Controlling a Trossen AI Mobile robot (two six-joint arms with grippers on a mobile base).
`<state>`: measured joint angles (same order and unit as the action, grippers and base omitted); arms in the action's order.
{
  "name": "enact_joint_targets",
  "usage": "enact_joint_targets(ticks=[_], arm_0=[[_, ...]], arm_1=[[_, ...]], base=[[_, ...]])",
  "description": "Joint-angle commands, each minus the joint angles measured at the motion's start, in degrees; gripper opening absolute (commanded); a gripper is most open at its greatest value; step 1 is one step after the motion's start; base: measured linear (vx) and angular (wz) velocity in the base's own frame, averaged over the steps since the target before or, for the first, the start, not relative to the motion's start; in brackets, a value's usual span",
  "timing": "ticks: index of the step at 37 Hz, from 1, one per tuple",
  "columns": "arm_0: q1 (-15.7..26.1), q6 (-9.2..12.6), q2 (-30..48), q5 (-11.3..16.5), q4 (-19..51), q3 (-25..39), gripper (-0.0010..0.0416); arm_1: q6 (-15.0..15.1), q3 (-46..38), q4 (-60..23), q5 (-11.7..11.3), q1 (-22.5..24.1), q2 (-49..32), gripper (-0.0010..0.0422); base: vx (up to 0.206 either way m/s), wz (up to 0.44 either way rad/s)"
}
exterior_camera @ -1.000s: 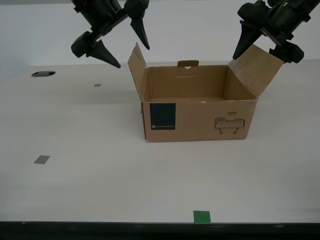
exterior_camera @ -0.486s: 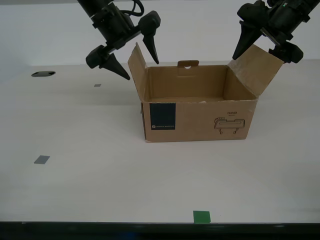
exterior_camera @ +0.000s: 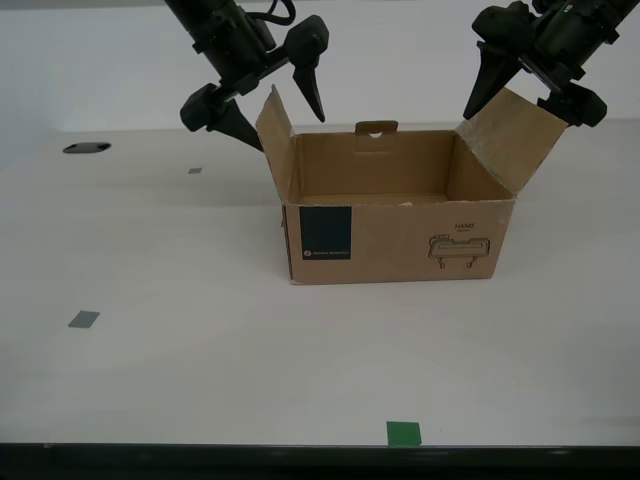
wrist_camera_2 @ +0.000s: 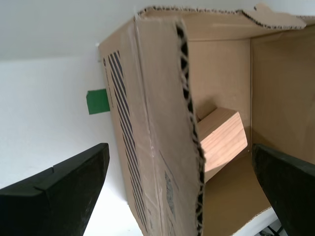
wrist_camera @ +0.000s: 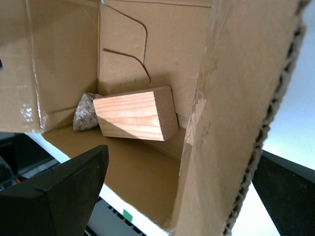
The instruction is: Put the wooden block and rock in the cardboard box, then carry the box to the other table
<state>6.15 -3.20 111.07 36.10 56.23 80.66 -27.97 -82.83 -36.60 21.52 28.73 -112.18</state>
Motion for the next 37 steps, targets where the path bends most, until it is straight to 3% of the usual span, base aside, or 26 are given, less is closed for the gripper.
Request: enact_joint_targets(ticks=[1, 4, 9, 13, 20, 33, 37], arm_0=[[0.07, 2.32, -0.04, -0.11, 0.26, 0.00, 0.0387], [0.13, 3.23, -0.04, -0.11, 1.03, 0.00, 0.0387], [0.33, 3.26, -0.04, -0.13, 1.20, -1.29, 0.0387], [0.33, 3.26, -0.04, -0.13, 0.76, -3.61, 0.0386], [0.33, 3.28, -0.04, -0.11, -0.07, -5.51, 0.0385], [0.39, 3.34, -0.04, -0.11, -4.44, -4.92, 0.0345], [0.50, 4.26, -0.04, -0.11, -5.68, -4.94, 0.0332]], arm_1=[[0.09, 0.22, 0.39, -0.04, 0.20, 0.00, 0.0391], [0.11, 0.37, 0.74, -0.04, 0.35, 0.00, 0.0391], [1.31, 0.39, 0.92, -0.35, 0.63, 0.00, 0.0391], [1.33, 0.39, 0.96, -1.88, 0.70, 0.00, 0.0391], [0.85, 0.39, 0.96, -2.36, 0.72, 0.00, 0.0391], [1.53, 0.39, 1.70, -3.26, 1.01, 0.00, 0.0391], [1.42, 0.46, 1.60, -6.32, 1.03, 0.00, 0.0391]], base=[[0.000, 0.000], [0.000, 0.000], [0.000, 0.000], [0.000, 0.000], [0.000, 0.000], [0.000, 0.000], [0.000, 0.000]])
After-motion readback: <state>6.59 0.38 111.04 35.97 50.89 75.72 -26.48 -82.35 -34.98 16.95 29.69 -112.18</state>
